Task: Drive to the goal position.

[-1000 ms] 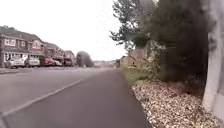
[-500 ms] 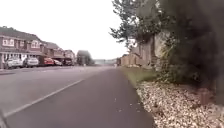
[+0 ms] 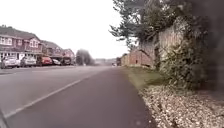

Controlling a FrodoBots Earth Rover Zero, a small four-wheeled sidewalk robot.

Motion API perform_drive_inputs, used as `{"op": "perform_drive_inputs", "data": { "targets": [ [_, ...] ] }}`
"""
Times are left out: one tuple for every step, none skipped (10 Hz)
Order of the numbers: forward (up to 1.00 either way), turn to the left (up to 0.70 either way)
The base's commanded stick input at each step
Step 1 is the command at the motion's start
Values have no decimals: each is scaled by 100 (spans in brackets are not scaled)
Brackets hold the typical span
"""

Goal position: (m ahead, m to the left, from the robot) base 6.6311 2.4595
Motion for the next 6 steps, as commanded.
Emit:
{"op": "perform_drive_inputs", "data": {
  "targets": [
    [100, 0],
    [96, 0],
    [94, 0],
    [96, 0],
    [98, 0],
    [100, 0]
  ]
}}
